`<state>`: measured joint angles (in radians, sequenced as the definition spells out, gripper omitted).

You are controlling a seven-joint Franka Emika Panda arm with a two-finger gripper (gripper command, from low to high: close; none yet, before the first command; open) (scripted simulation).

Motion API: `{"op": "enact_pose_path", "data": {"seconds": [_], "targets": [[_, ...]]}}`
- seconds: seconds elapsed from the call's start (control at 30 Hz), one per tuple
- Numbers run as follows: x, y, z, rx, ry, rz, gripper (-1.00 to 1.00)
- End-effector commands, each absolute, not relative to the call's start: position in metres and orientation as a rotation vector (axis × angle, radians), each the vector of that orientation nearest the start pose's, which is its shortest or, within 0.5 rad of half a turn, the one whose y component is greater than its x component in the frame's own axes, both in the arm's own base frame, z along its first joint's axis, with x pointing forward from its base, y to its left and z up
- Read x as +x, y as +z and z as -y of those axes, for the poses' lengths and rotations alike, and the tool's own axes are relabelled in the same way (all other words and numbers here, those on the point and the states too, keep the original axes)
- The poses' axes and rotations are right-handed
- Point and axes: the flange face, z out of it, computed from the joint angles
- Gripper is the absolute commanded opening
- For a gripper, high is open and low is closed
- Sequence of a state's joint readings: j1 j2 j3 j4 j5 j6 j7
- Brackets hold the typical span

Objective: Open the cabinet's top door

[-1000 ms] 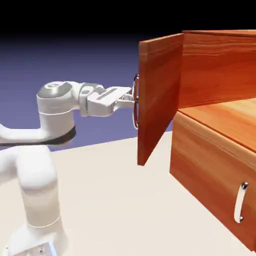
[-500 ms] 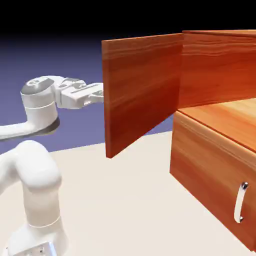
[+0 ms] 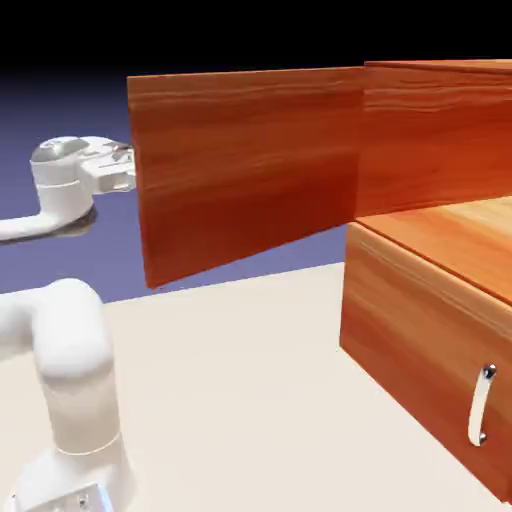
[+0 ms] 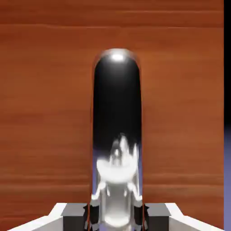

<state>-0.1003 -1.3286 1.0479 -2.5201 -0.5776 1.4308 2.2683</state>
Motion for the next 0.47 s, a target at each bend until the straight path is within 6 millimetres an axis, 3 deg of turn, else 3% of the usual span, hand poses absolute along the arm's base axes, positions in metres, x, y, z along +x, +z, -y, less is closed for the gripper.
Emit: {"op": "enact_pose_path", "data": {"seconds": [0.0, 0.43], "targets": [[0.141, 0.534, -0.255, -1.267, -2.436, -2.178, -1.0], [0.158, 0.534, -0.371, -1.072, -2.497, -2.458, -1.0]]}}
